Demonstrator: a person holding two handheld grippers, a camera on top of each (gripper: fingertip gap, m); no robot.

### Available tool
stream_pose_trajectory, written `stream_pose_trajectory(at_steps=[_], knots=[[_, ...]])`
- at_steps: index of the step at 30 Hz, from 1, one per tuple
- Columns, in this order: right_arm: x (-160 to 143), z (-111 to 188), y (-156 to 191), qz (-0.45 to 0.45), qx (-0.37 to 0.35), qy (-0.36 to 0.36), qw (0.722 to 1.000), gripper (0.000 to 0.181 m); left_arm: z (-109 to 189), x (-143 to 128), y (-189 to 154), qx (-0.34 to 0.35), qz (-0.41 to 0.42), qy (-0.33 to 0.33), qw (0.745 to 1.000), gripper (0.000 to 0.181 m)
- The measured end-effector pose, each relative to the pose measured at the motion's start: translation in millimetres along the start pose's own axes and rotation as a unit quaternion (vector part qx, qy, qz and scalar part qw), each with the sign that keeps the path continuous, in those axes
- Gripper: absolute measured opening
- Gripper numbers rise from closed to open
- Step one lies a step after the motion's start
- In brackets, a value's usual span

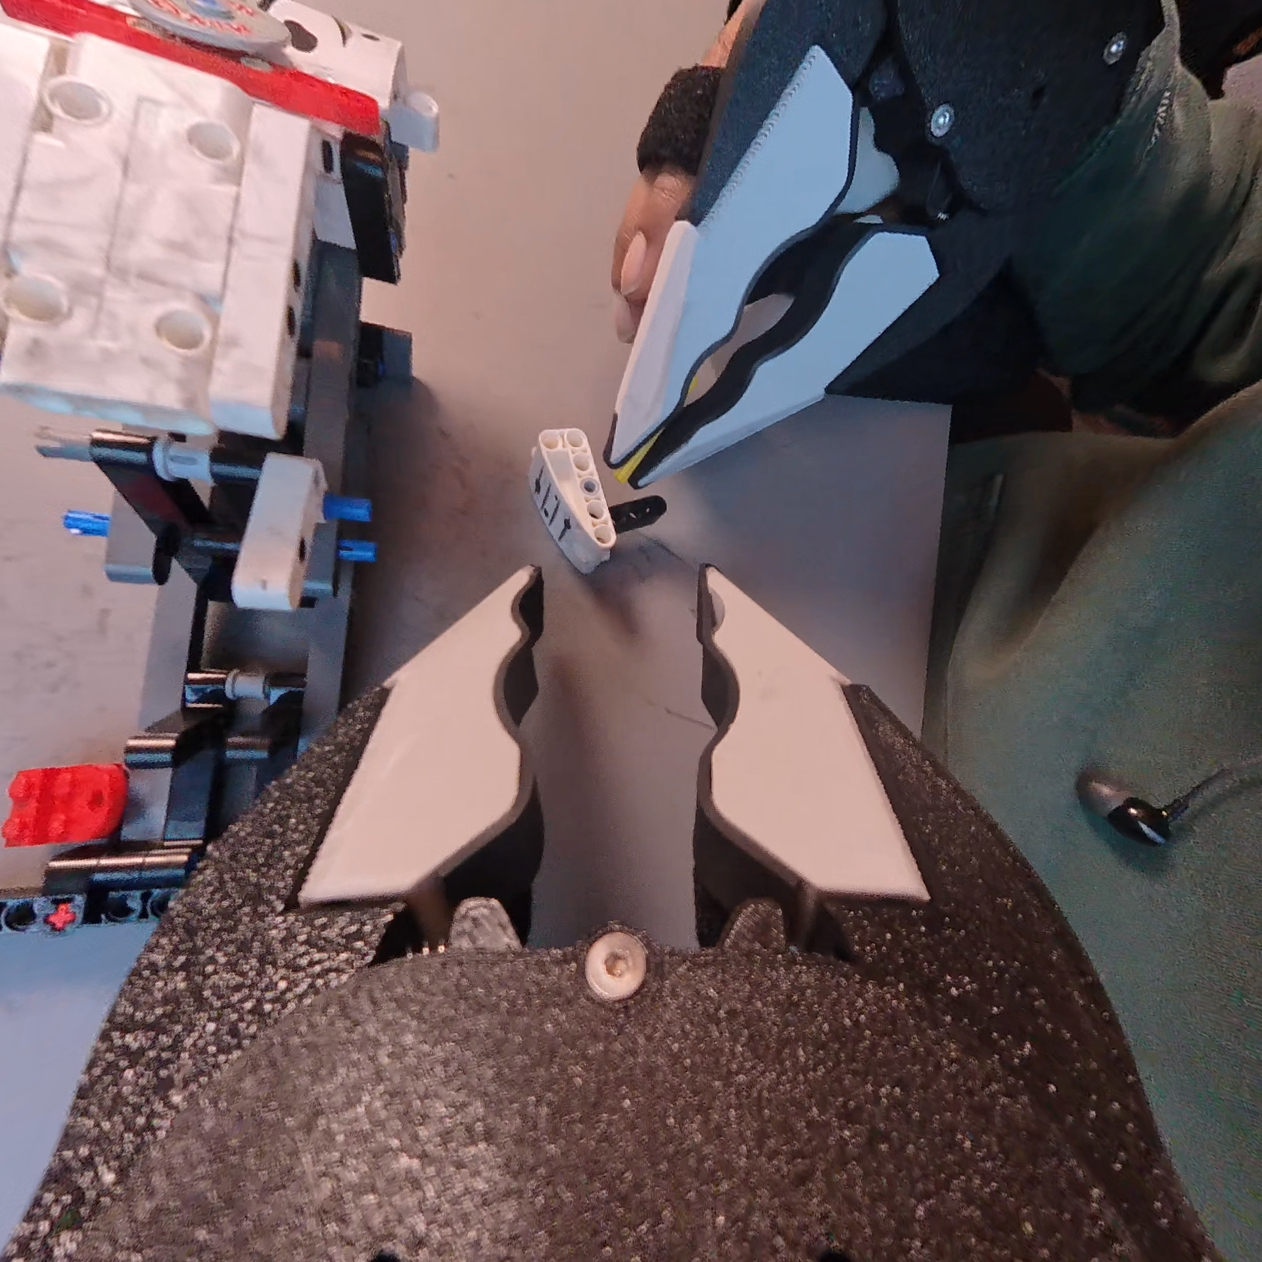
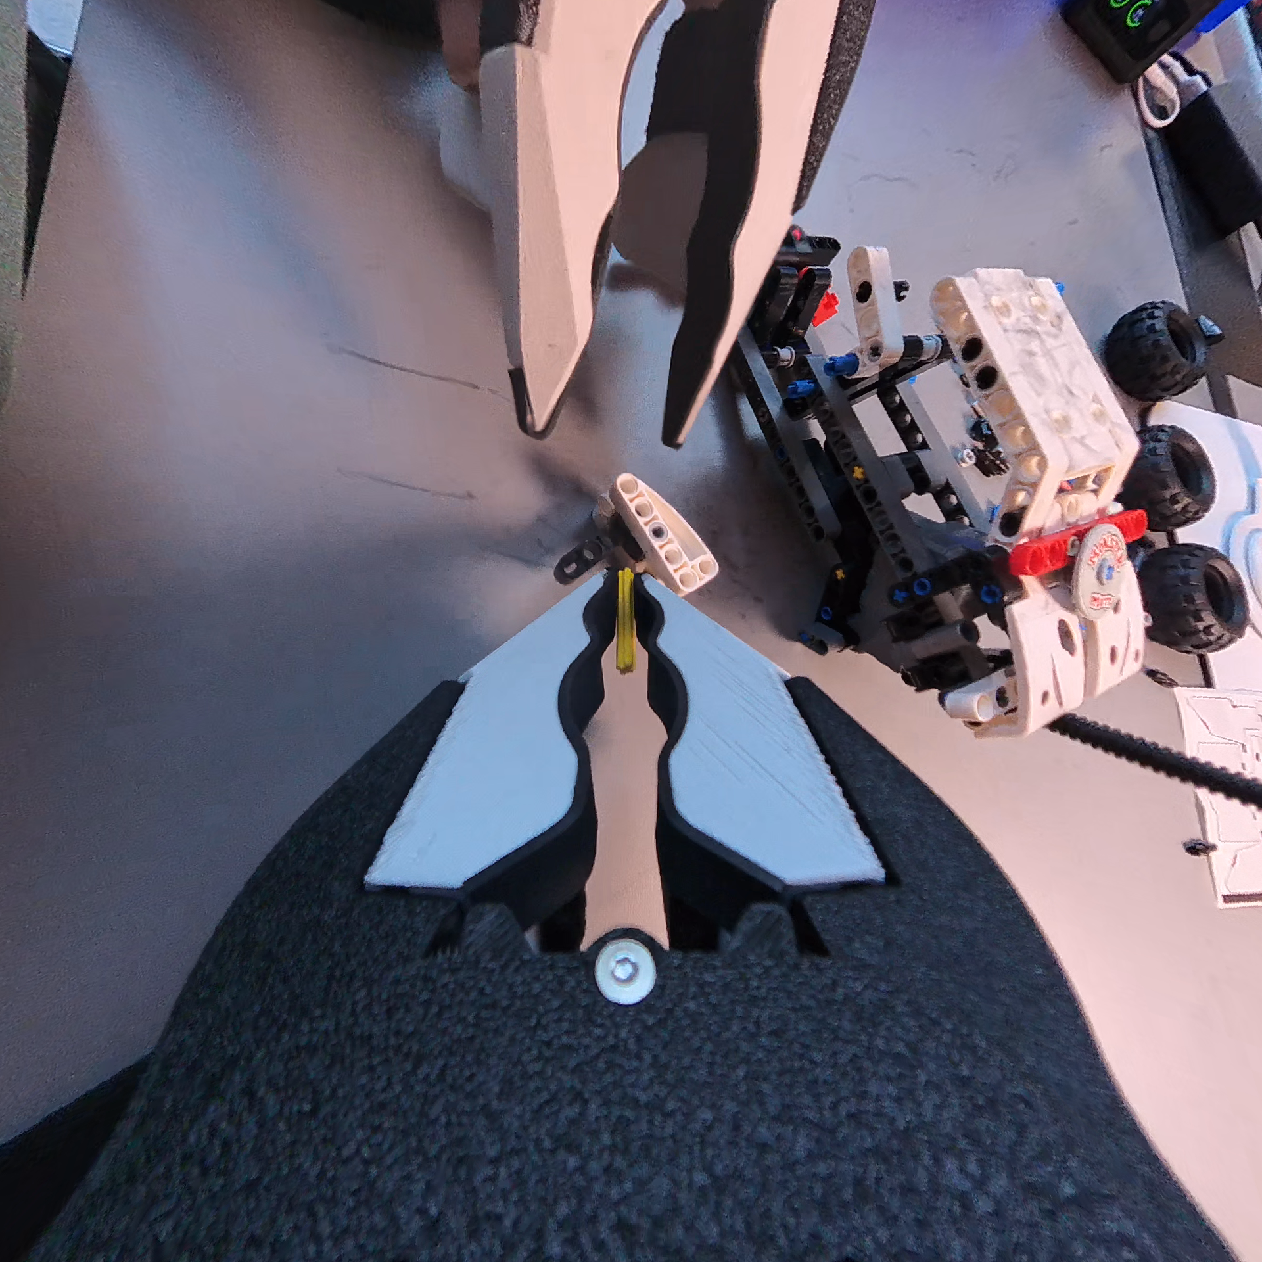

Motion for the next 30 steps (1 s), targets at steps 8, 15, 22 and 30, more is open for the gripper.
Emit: stream_pose_trajectory(at_steps=[8,15,22,30], knots=[[2.5,15.8,-14.3,-0.045,-0.016,-0.047,0.998,0.004,-28.1,9.3,12.2,0.054,-0.066,0.035,0.996,0.025],[3.4,19.4,-17.5,-0.054,-0.017,-0.061,0.996,0.004,-27.0,10.1,3.0,0.093,-0.146,0.039,0.984,0.015],[-6.9,17.4,-23.2,-0.055,-0.029,-0.035,0.997,0.004,-10.6,28.3,-6.9,0.032,-0.141,-0.062,0.988,0.015],[27.3,29.5,-37.2,-0.085,-0.068,-0.135,0.985,0.003,12.0,55.2,-17.8,-0.067,-0.104,-0.208,0.970,0.014]])
Point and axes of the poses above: each gripper's, where its closed fingertips meet, z back along the fingers, x out of its top, y = z × x across the jaws, the point moved 3 cm from there along z, back along the fingers, and after that the axes turned 11 degrees about -x, right-handed, at the moved point
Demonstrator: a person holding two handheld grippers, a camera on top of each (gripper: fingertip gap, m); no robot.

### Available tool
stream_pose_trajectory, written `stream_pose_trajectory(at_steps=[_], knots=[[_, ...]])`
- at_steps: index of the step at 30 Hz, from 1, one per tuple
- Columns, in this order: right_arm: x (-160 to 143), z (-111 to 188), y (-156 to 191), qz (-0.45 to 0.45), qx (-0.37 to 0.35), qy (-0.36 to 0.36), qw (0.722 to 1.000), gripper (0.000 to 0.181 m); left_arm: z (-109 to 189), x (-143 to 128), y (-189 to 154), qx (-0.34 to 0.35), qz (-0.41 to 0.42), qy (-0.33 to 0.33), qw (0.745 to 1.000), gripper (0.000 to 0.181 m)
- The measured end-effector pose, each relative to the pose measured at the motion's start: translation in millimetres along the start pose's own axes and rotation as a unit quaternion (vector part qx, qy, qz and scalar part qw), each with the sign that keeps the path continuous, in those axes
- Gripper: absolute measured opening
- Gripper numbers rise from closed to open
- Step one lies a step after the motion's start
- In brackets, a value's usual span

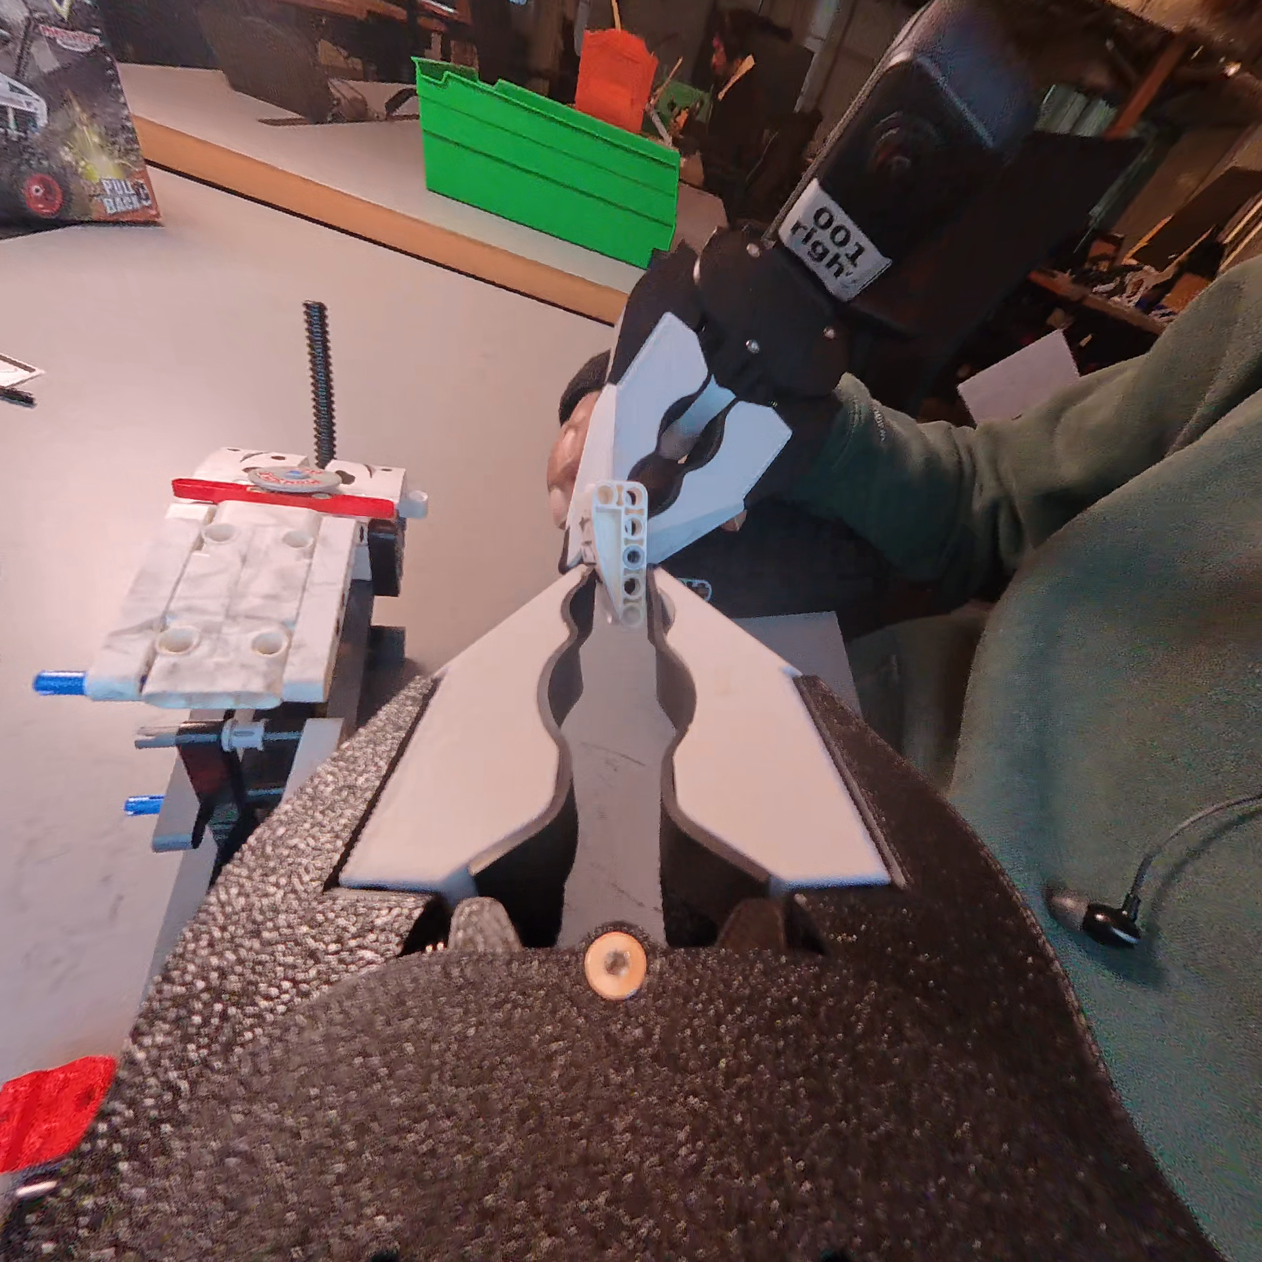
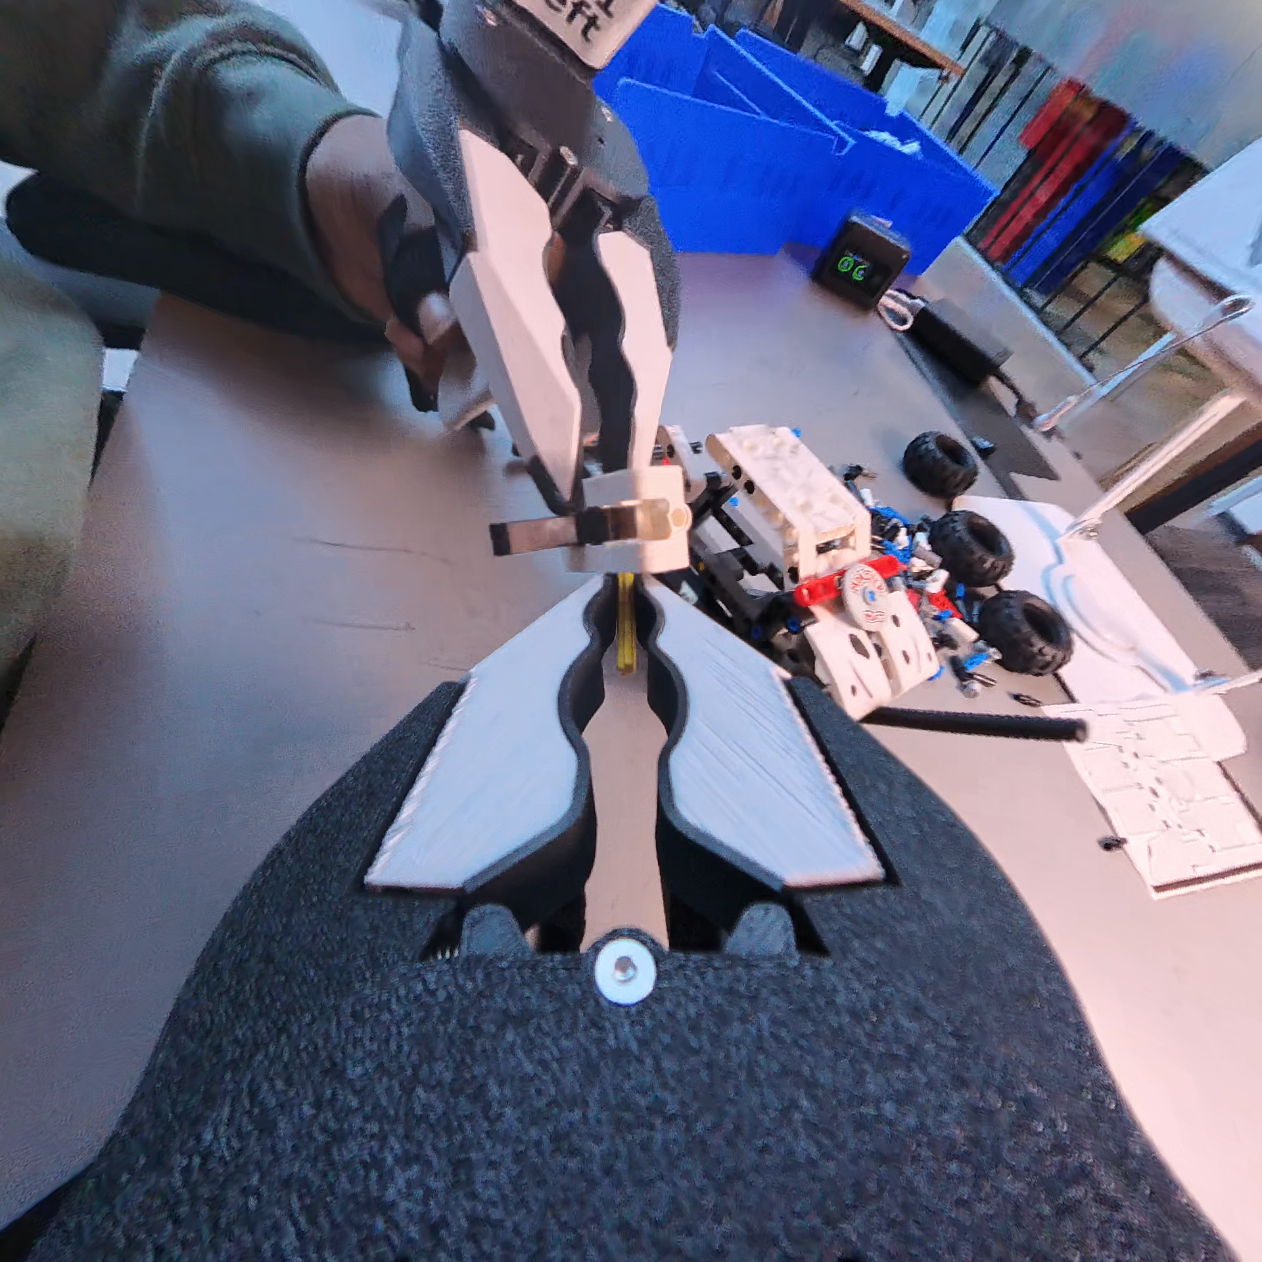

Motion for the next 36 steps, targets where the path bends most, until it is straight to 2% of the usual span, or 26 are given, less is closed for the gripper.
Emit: stream_pose_trajectory(at_steps=[4,8,12,15,20,25,31,34,36], knots=[[-2.8,0.6,-1.0,0.025,-0.018,0.011,0.999,0.003,-5.0,-11.0,-0.1,0.007,-0.006,0.044,0.999,0.017],[-3.4,-0.3,3.9,0.058,-0.020,0.024,0.998,0.003,-14.8,-31.6,3.3,0.028,-0.011,0.122,0.992,0.026],[-9.4,-2.6,11.1,0.078,-0.014,0.039,0.996,0.003,-19.6,-50.8,5.9,0.048,-0.008,0.185,0.982,0.021],[-6.3,0.1,13.7,0.063,0.003,0.026,0.998,0.003,-19.8,-55.8,8.0,0.056,-0.006,0.204,0.977,0.017],[-9.7,-3.0,29.1,0.078,0.039,0.033,0.996,0.004,-24.4,-66.6,8.3,0.051,0.001,0.235,0.971,0.022],[-20.1,-8.8,46.0,0.120,0.065,0.065,0.989,0.004,-27.1,-73.5,9.5,0.052,0.010,0.260,0.964,0.026],[-13.9,-1.4,26.6,0.061,0.049,0.041,0.996,0.004,-22.2,-74.2,7.4,0.057,-0.010,0.267,0.962,0.030],[-18.7,1.3,24.1,0.045,0.057,0.046,0.996,0.004,-21.5,-72.5,7.0,0.061,-0.019,0.264,0.962,0.017],[-20.0,1.9,27.4,0.046,0.069,0.049,0.995,0.004,-23.2,-72.4,6.6,0.063,-0.024,0.266,0.962,0.017]])
Point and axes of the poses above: each gripper's, where its closed fingertips meet, z back along the fingers, x out of its top, y = z × x across the jaws, the point moved 3 cm from there along z, back along the fingers, and after that the axes turned 11 degrees about -x, right-handed, at the moved point
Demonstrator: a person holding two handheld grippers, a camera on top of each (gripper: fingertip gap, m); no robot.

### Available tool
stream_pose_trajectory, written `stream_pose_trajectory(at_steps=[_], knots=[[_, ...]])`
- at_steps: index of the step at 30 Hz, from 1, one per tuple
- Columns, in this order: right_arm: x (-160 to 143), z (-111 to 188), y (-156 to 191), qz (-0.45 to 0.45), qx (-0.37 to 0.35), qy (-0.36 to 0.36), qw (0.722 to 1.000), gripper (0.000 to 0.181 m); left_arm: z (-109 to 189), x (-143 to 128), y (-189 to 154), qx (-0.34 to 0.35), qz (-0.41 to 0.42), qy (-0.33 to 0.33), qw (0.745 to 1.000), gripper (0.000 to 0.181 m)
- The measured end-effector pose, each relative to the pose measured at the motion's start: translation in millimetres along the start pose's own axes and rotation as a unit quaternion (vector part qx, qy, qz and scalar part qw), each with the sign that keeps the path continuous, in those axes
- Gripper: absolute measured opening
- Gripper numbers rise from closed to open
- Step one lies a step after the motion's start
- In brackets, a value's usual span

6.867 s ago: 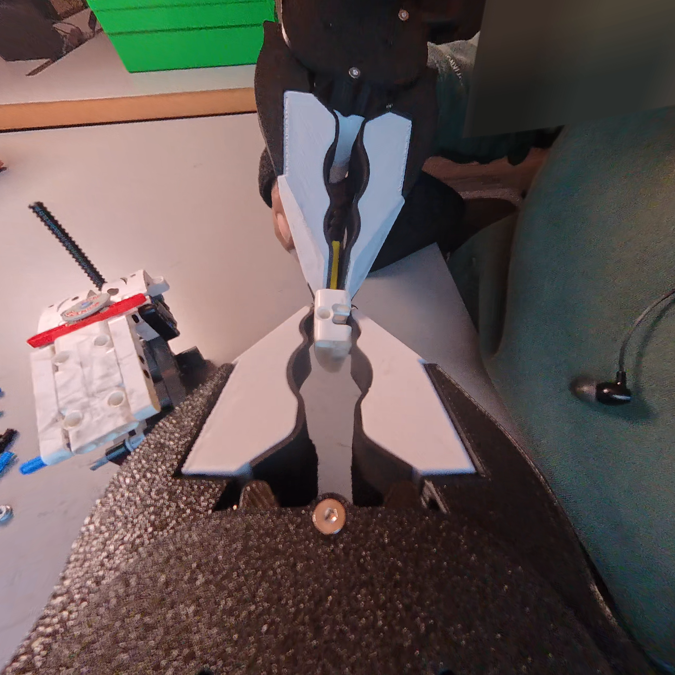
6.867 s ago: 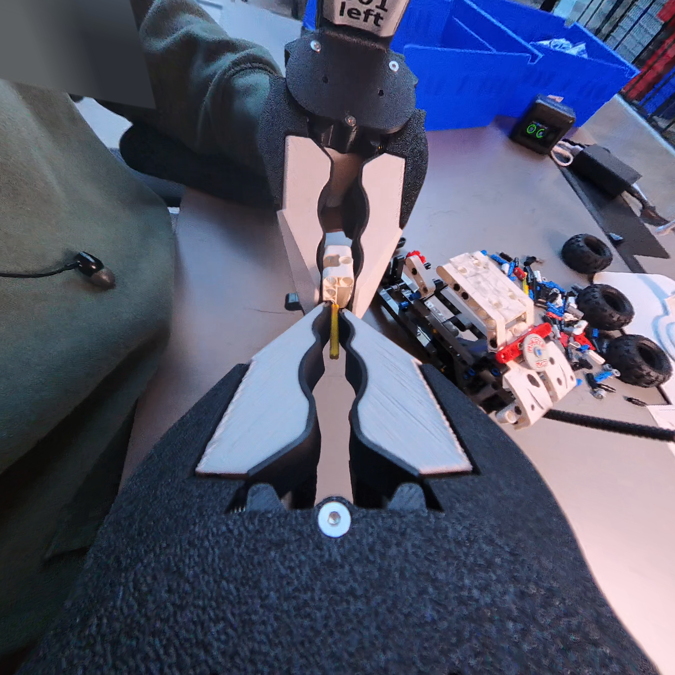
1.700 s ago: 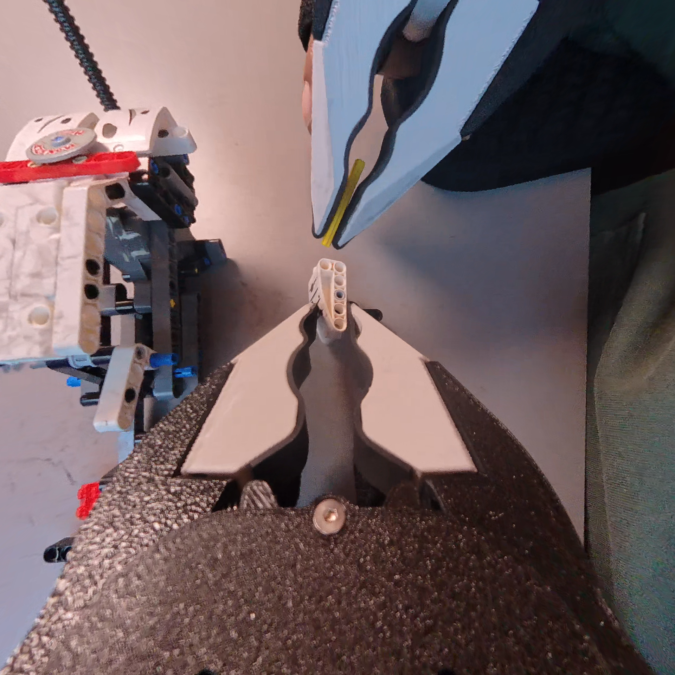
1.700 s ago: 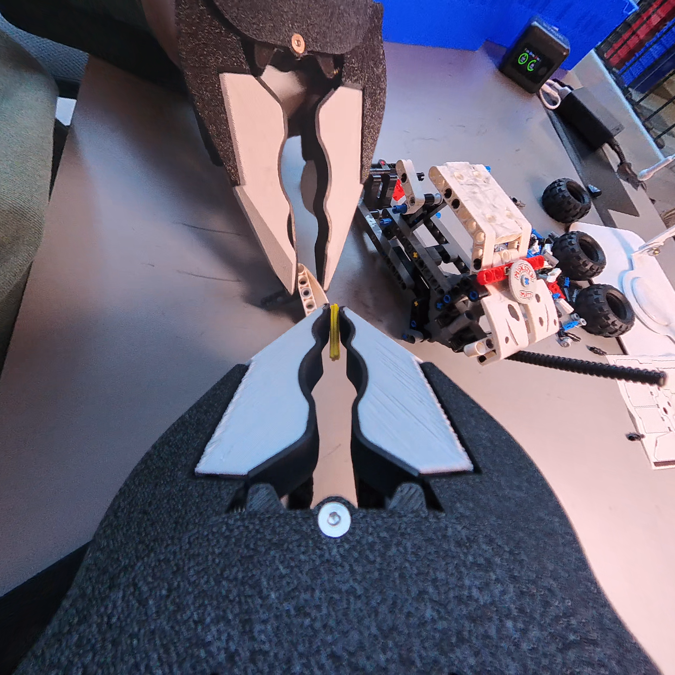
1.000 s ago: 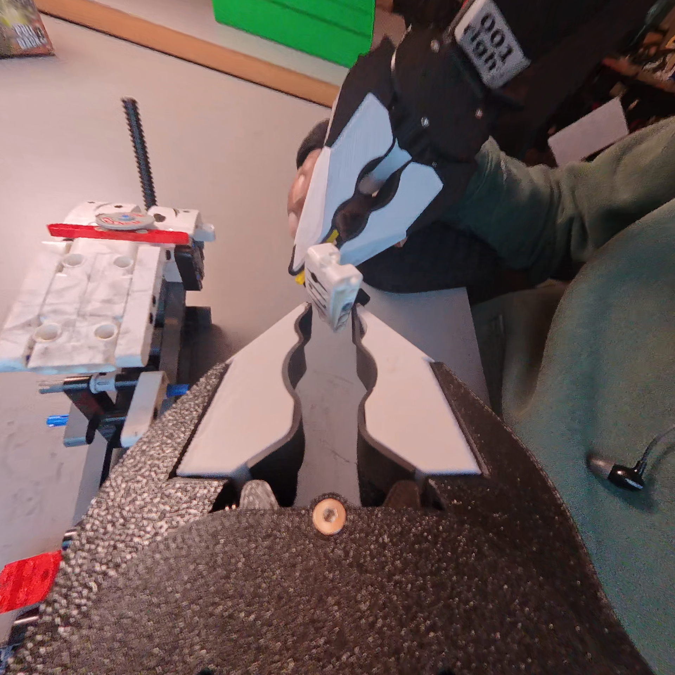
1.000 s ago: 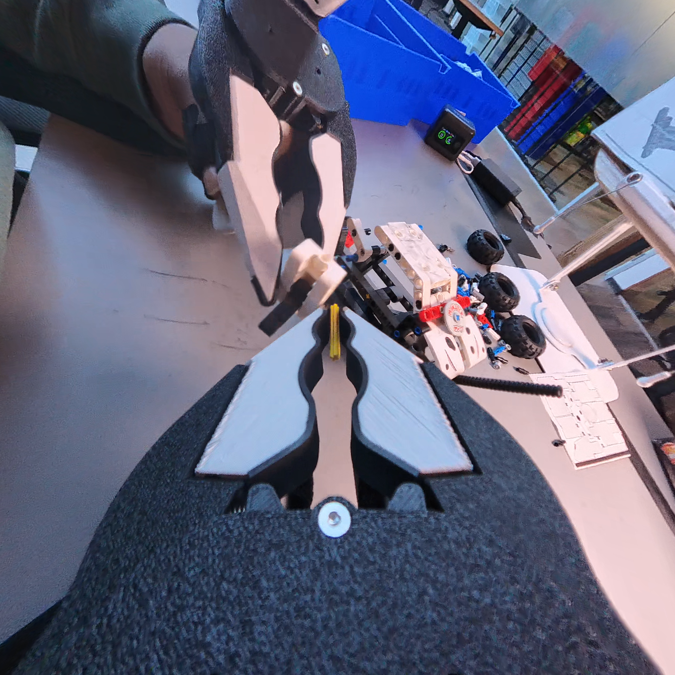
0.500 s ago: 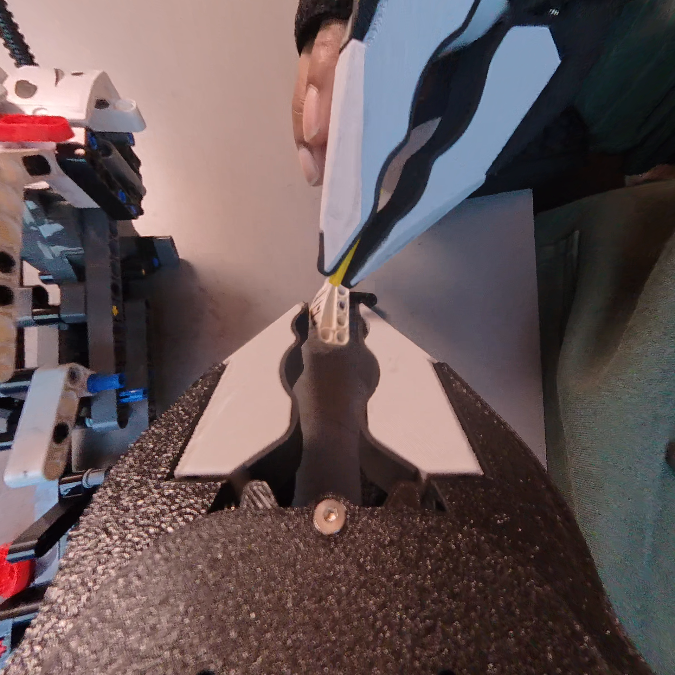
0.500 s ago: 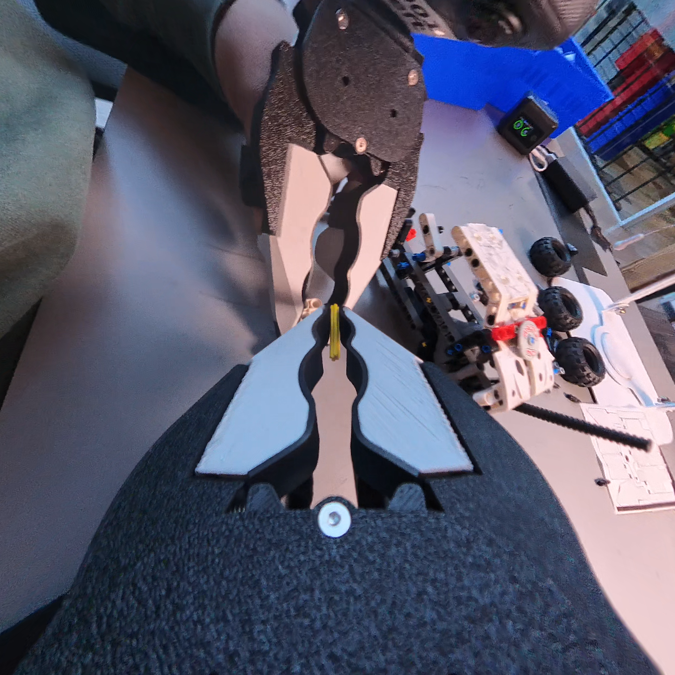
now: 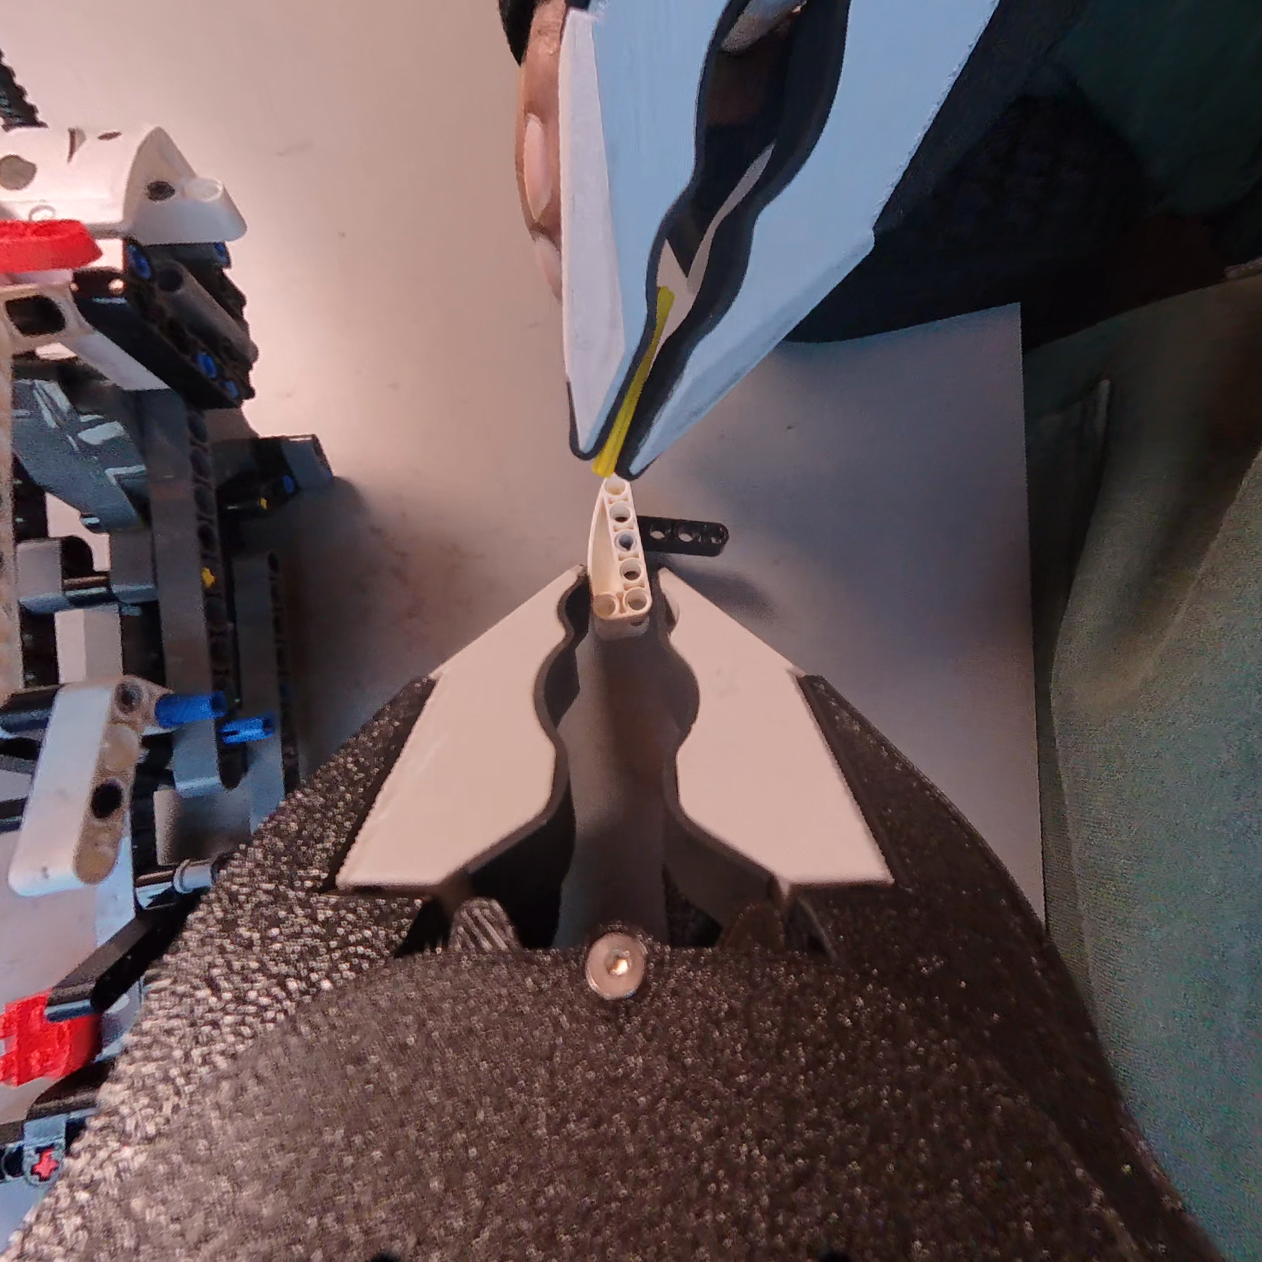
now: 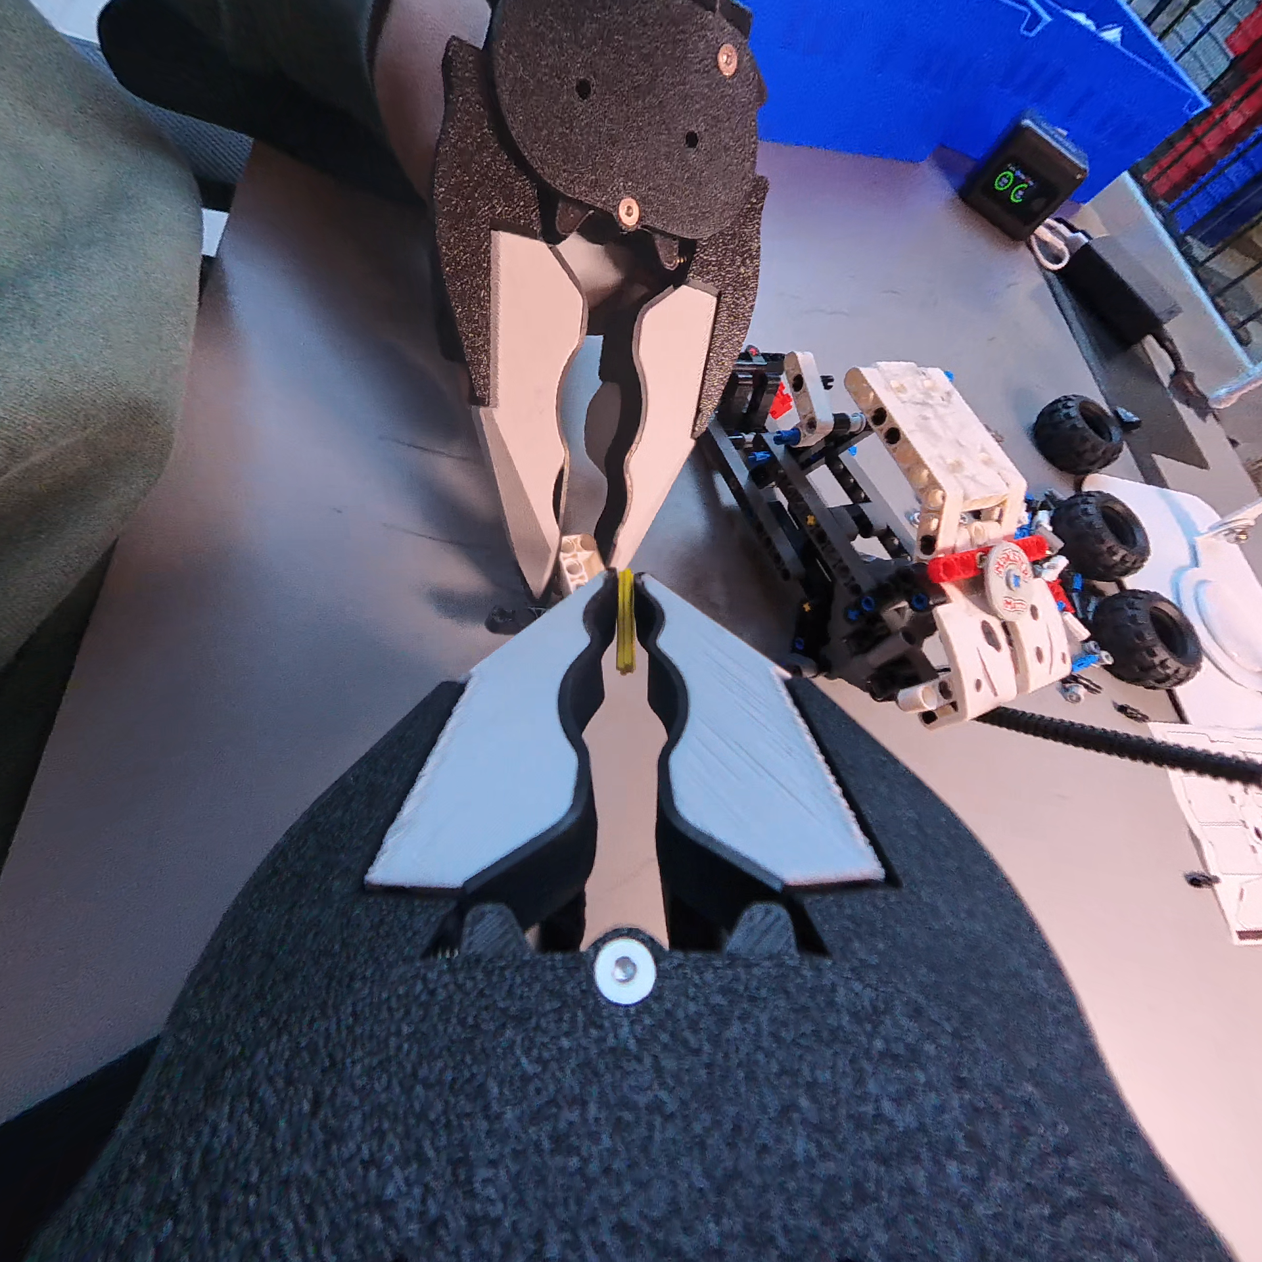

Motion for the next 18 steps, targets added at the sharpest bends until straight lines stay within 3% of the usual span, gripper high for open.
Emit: stream_pose_trajectory(at_steps=[6,9,11,14,18], knots=[[2.8,1.3,5.6,0.002,0.021,-0.011,1.000,0.004,5.4,6.5,-3.2,-0.009,-0.007,-0.019,1.000,0.031],[20.3,8.7,7.5,-0.007,0.033,-0.073,0.997,0.003,20.2,21.0,-16.7,-0.082,0.007,-0.089,0.993,0.028],[36.0,15.5,8.7,-0.008,0.035,-0.123,0.992,0.003,32.2,31.9,-26.0,-0.165,0.052,-0.156,0.973,0.028],[49.5,21.7,6.2,0.009,0.016,-0.157,0.987,0.003,52.7,46.2,-34.3,-0.282,0.124,-0.243,0.920,0.029],[58.9,25.2,4.2,0.037,-0.015,-0.173,0.984,0.003,61.2,51.2,-33.7,-0.353,0.188,-0.290,0.869,0.019]])
Point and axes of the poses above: each gripper's, where its closed fingertips meet, z back along the fingers, x out of its top, y = z × x across the jaws, the point moved 3 cm from there along z, back along the fingers, and after that the axes turned 11 degrees about -x, right-handed, at the moved point
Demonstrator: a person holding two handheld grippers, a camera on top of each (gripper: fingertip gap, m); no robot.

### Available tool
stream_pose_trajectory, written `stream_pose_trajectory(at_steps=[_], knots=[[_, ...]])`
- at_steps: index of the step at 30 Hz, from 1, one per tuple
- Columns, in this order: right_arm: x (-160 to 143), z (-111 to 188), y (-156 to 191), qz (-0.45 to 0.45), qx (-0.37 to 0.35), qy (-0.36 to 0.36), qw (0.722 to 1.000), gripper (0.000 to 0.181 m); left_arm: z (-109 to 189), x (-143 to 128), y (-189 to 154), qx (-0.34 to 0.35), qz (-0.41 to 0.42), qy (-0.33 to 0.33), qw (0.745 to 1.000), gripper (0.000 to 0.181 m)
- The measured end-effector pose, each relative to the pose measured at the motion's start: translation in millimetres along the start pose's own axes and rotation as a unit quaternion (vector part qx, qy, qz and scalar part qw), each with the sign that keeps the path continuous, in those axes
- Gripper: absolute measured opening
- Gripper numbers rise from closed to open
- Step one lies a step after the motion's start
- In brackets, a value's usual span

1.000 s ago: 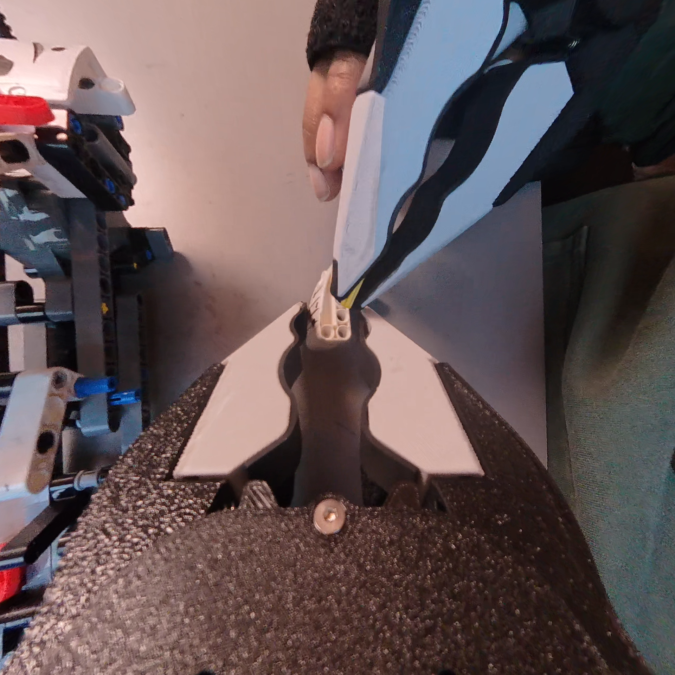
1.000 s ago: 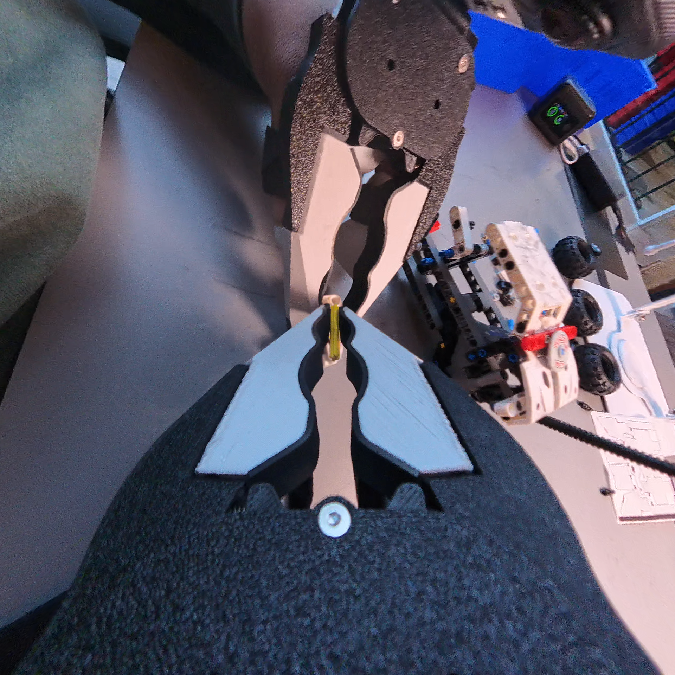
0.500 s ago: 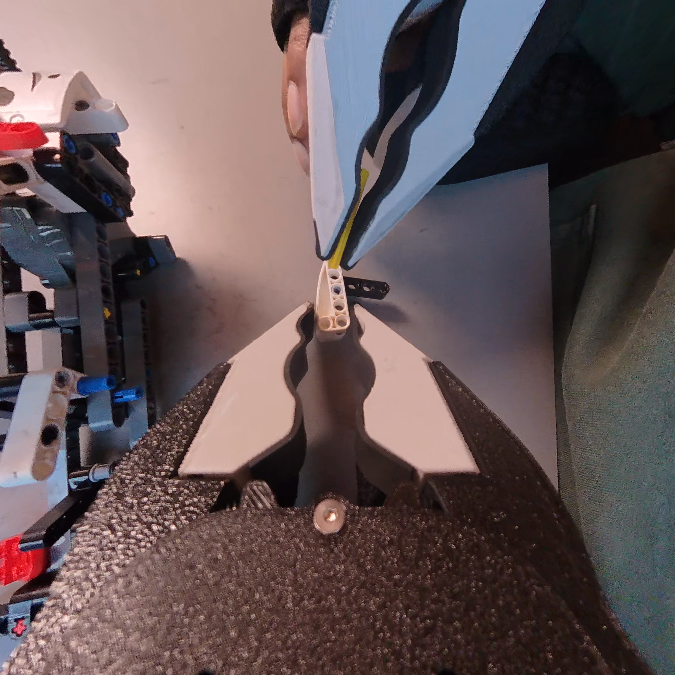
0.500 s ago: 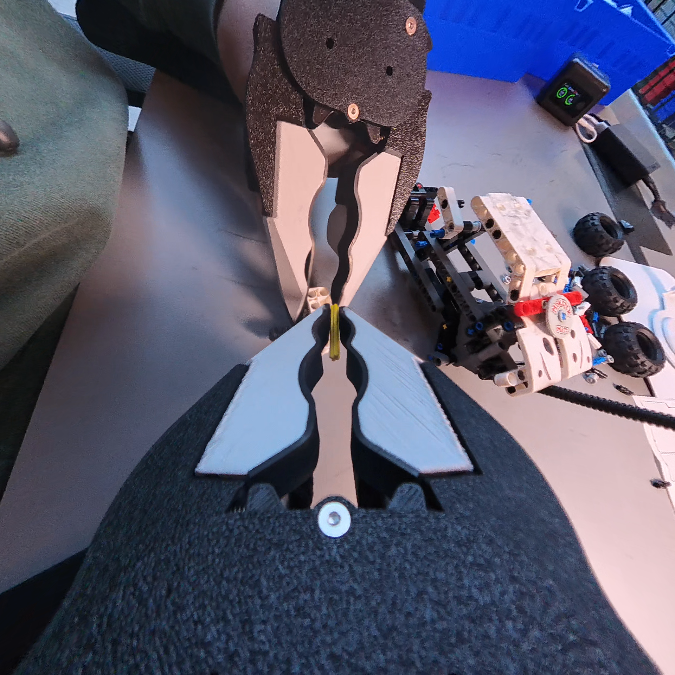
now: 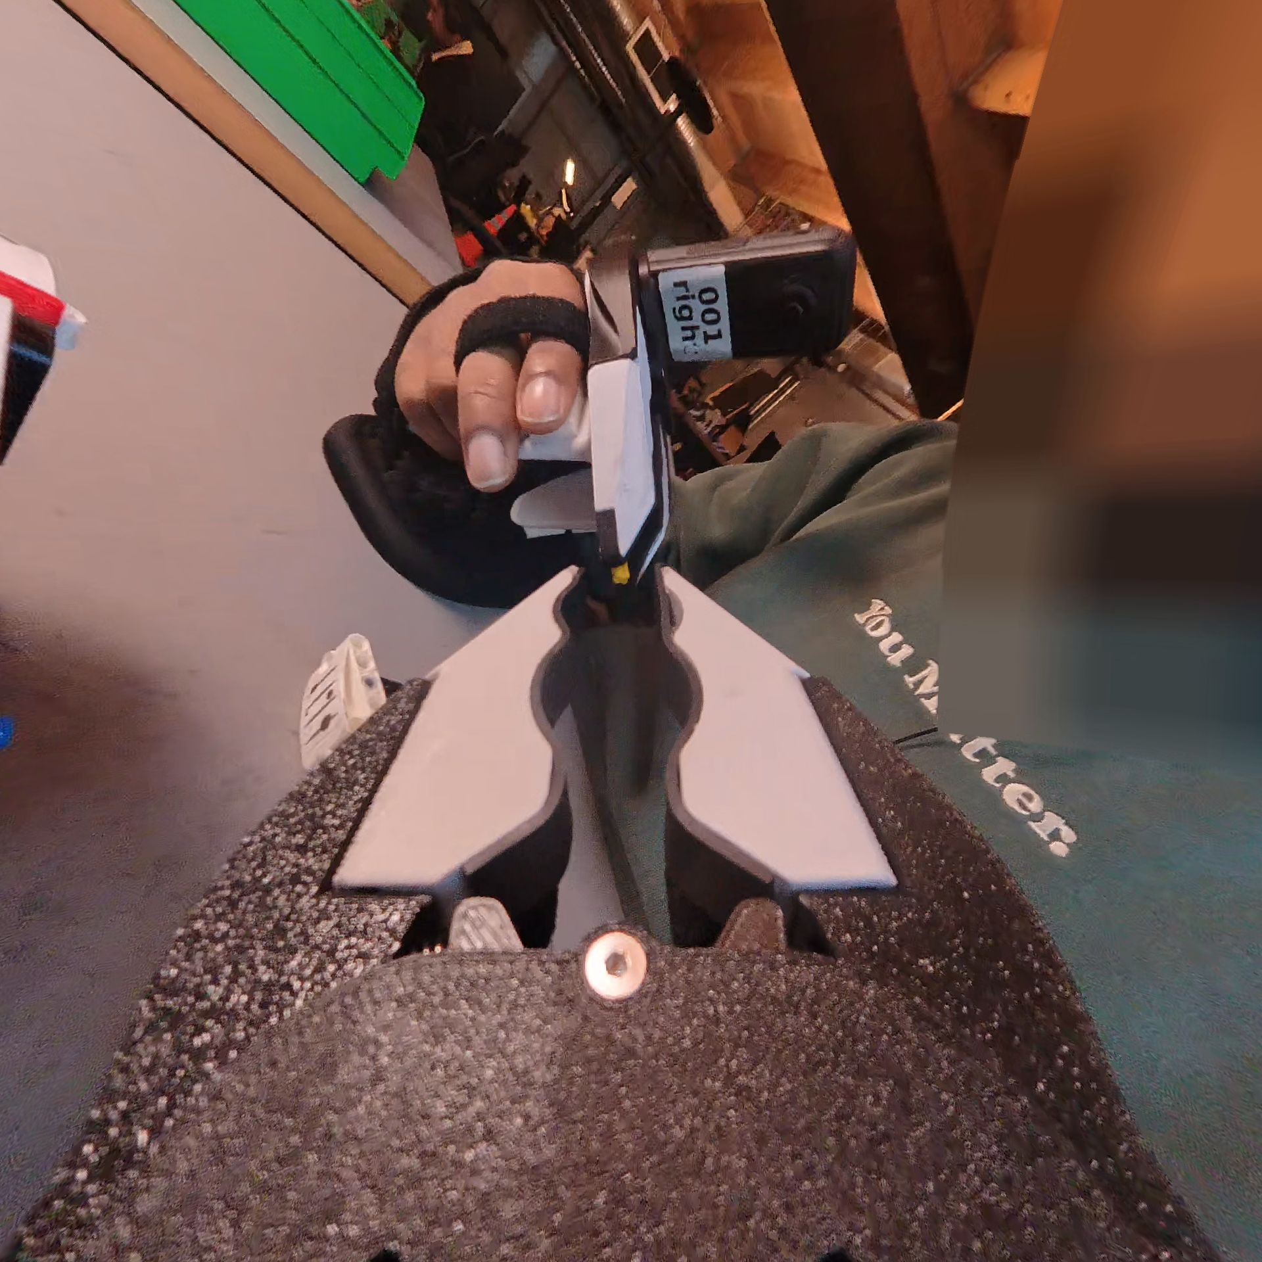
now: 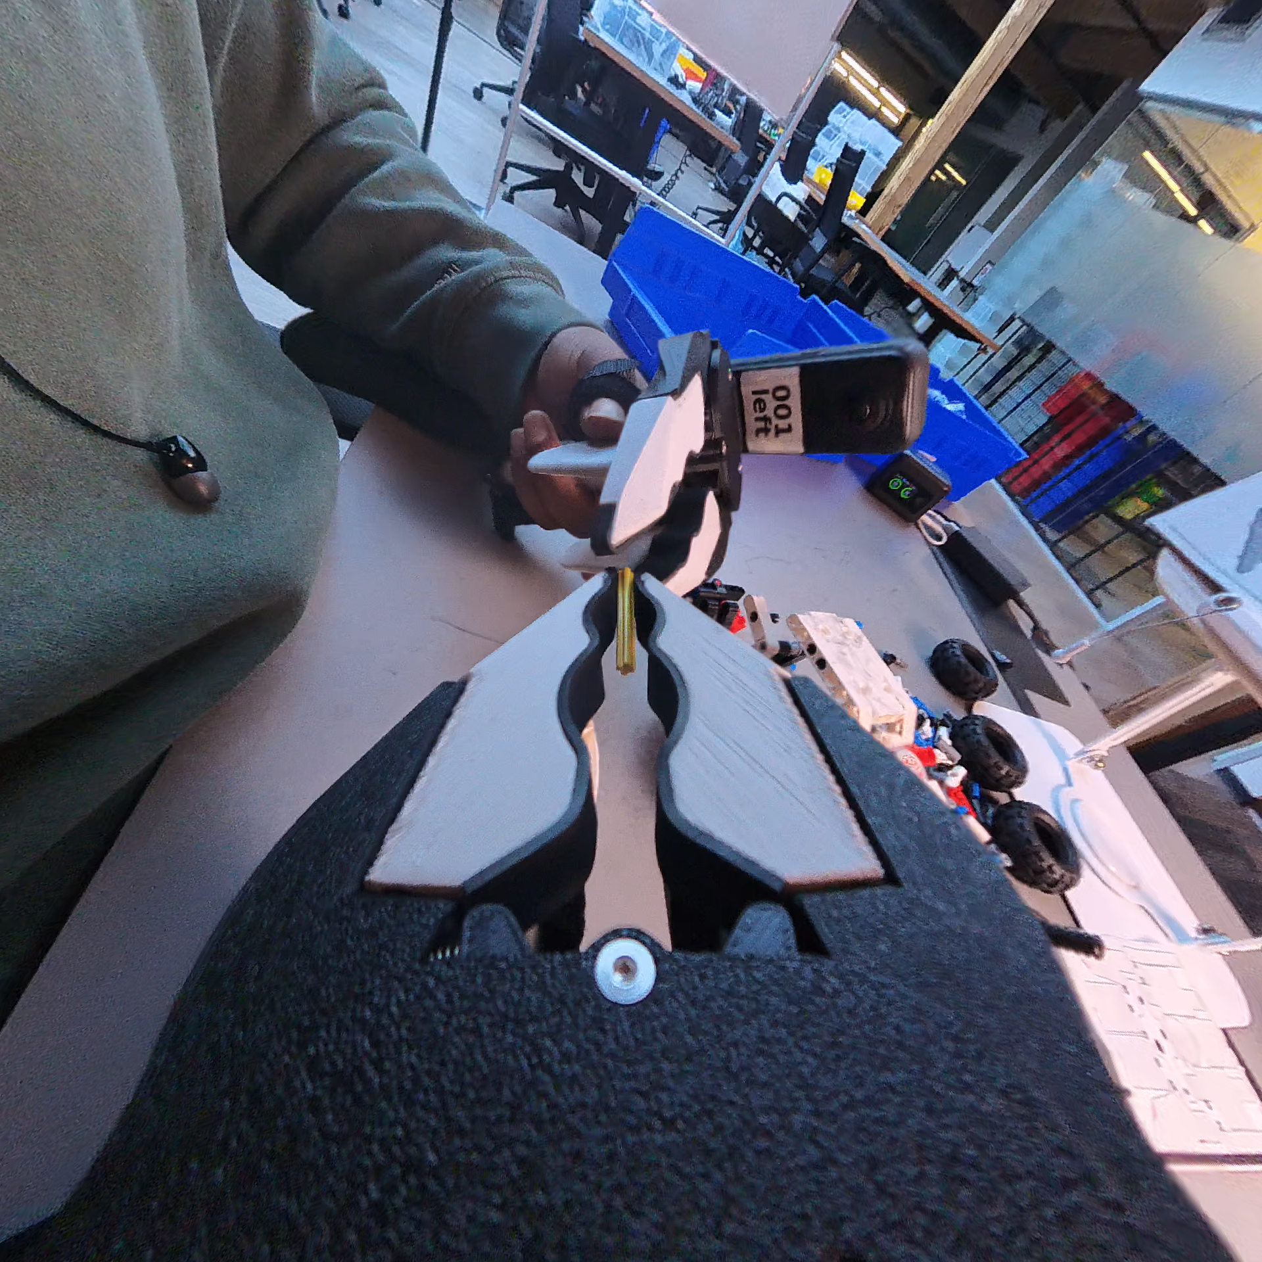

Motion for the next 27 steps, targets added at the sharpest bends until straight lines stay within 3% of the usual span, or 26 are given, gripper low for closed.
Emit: stream_pose_trajectory(at_steps=[3,8,22,27], knots=[[1.2,-0.9,-1.4,0.020,-0.015,-0.001,1.000,0.003,0.1,1.6,-0.9,-0.019,0.023,-0.017,0.999,0.008],[3.0,-0.5,-0.2,0.017,-0.012,-0.011,1.000,0.003,-0.1,1.2,-2.7,-0.039,0.039,-0.026,0.998,0.007],[-1.1,0.2,-0.5,0.031,-0.026,0.003,0.999,0.003,3.1,1.2,1.5,-0.042,0.059,-0.039,0.997,0.007],[-6.7,-0.4,-4.9,0.053,-0.053,0.025,0.997,0.003,7.3,4.4,5.4,-0.027,0.063,-0.060,0.996,0.016]])
Point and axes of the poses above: each gripper's, where its closed fingertips meet, z back along the fingers, x out of its top, y = z × x across the jaws, the point moved 3 cm from there along z, back along the fingers, and after that the axes turned 11 degrees about -x, right-handed, at the moved point
